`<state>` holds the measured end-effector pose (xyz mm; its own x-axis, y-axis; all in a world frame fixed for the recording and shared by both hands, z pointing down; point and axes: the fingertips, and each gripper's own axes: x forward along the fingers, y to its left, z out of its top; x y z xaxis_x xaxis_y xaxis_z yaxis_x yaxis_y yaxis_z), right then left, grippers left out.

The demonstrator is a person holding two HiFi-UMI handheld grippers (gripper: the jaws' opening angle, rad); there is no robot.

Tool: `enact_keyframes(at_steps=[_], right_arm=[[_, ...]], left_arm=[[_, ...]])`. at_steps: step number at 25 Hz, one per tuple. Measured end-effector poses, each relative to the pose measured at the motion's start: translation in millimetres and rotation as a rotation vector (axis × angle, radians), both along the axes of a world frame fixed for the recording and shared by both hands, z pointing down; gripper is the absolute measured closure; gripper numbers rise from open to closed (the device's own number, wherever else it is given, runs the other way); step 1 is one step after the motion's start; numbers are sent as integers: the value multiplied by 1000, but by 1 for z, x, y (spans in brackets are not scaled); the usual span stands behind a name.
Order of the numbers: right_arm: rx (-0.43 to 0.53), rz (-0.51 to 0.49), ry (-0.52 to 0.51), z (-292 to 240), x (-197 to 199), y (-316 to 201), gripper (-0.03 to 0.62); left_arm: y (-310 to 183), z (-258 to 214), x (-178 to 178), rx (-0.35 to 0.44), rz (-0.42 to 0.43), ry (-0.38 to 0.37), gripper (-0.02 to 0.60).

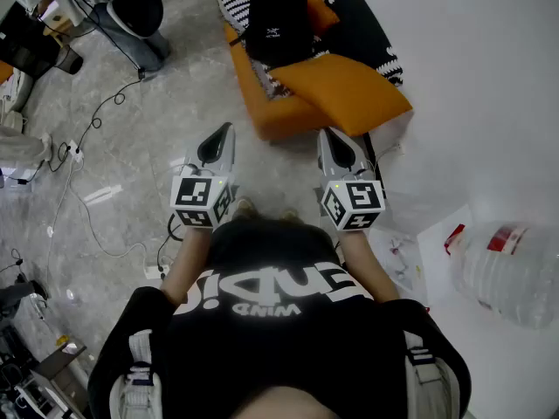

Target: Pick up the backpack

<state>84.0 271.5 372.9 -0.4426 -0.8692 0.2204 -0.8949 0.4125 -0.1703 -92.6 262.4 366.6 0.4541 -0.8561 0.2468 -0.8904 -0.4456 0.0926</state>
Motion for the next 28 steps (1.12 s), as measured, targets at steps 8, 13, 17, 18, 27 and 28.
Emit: enact_keyframes(at_steps=[8, 13, 17, 18, 27, 28], right_arm=[[2, -8, -8, 0, -1, 0, 592], [6, -17, -34, 0, 5, 1, 592], [-7, -33, -60, 6, 16, 8, 592], [-10, -37, -67, 8, 19, 10, 592], [-47, -79, -75, 36, 41, 15, 592], [-52, -80, -76, 38, 42, 12, 592]], left_arm=[[1, 1, 0, 0, -3, -1, 580], [5, 5, 4, -9, -13, -9, 581], [9, 7, 8, -5, -32, -17, 581], [10, 8, 9, -3, -39, -18, 581], [12, 13, 29, 21, -82, -15, 580], [10, 14, 30, 16, -82, -12, 580]])
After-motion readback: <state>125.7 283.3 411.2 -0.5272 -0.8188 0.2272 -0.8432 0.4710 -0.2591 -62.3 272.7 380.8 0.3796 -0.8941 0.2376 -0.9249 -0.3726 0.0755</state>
